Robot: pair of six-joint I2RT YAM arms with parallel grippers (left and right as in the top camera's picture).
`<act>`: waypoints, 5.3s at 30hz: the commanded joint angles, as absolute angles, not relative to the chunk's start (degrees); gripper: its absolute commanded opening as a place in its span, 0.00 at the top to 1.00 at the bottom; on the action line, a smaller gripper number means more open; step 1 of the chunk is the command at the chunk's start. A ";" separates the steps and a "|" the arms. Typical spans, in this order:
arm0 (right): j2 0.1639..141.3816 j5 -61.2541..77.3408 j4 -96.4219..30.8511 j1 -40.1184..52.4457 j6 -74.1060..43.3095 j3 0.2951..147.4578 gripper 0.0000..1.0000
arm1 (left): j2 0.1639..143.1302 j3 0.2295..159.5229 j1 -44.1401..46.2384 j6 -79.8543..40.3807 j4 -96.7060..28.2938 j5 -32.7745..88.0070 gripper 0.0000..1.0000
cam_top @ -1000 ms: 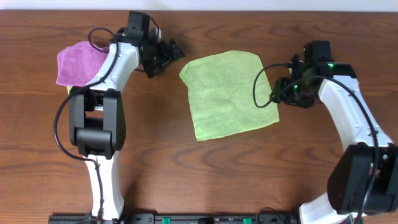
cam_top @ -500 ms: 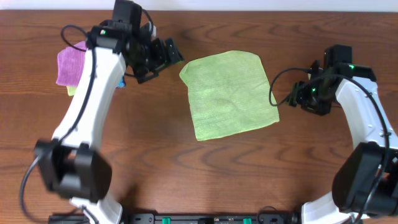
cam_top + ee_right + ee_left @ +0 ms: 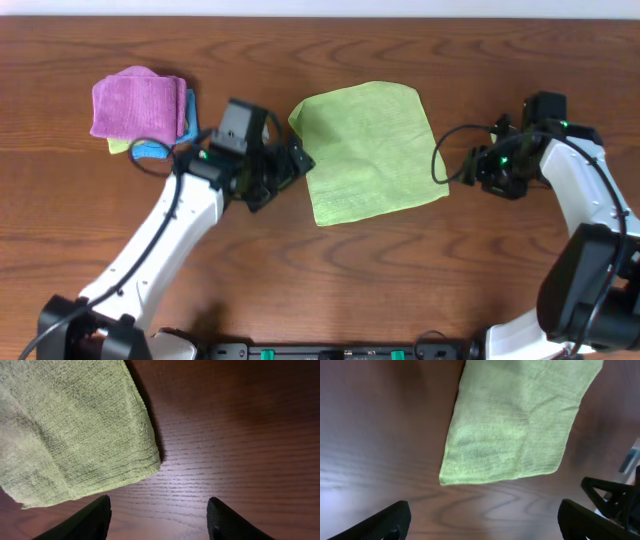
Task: Fold the cloth
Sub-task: 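Grasp the near edge corners with left and right grippers, then lift the near edge with both grippers and fold it away over the cloth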
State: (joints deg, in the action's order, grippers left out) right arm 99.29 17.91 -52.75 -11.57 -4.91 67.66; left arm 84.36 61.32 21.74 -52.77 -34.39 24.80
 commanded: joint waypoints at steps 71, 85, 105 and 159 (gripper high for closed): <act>105.03 26.76 -34.48 -8.54 -12.21 58.28 0.44 | 96.29 35.35 30.00 -86.19 11.18 23.46 0.07; 105.03 26.74 -33.82 -8.54 -12.69 58.28 0.46 | 99.33 35.35 30.87 -86.39 11.90 24.71 0.40; 105.03 26.37 -33.87 -7.64 -13.32 58.28 0.87 | 99.37 35.35 30.79 -83.35 12.45 25.19 0.94; 86.48 18.00 -51.44 -2.74 -13.74 58.28 0.99 | 93.95 36.88 18.74 -64.93 10.04 56.31 0.94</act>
